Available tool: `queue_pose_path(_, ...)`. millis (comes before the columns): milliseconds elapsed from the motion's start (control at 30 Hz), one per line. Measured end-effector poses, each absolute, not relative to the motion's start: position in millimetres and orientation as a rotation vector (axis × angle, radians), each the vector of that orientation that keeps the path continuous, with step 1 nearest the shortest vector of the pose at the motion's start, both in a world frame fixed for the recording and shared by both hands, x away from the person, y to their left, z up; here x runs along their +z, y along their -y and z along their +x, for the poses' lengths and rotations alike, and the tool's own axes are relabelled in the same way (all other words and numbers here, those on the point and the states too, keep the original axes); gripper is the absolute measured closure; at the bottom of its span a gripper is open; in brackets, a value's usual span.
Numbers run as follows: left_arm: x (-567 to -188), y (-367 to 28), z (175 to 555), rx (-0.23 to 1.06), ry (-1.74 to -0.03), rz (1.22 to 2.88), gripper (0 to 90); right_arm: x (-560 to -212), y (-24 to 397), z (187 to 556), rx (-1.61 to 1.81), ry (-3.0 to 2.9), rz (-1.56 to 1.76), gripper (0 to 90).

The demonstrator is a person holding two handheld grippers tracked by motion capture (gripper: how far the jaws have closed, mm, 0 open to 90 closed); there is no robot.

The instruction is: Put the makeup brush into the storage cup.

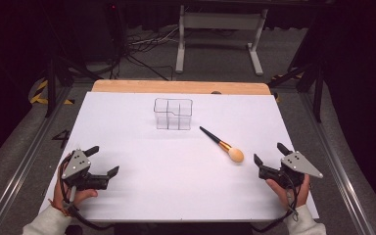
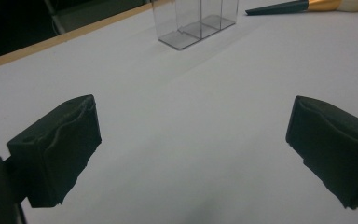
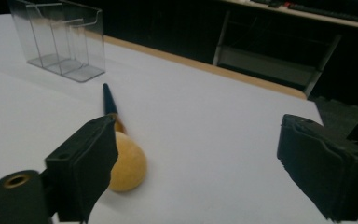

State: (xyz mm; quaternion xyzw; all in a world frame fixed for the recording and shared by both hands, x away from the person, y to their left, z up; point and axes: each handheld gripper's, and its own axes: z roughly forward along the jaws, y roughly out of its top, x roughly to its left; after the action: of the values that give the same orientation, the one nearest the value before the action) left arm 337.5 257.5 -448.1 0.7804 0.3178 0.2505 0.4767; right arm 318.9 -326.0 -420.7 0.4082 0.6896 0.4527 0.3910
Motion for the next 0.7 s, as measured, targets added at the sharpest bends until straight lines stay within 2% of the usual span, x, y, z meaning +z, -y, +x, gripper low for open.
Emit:
queue_pose_path(200,-449,-255,341,0.602,-0.773,1.924,2.7,-419,326,327,1.137,-1.870,1.071,15.6)
queue_pose_path(433,-452,-249,339,0.626,-0.765,1.955,2.8,-390,308,346,1.153,-1.997,1.055,14.7)
queue_pose_path(533,-452,-247,339,0.630,-0.758,1.953,3.3,-370,282,367,1.067,-2.153,1.022,18.6)
queue_pose_path(700,-455,-247,341,0.604,-0.771,1.966,3.2,-360,245,411,0.829,-2.372,1.067,22.2)
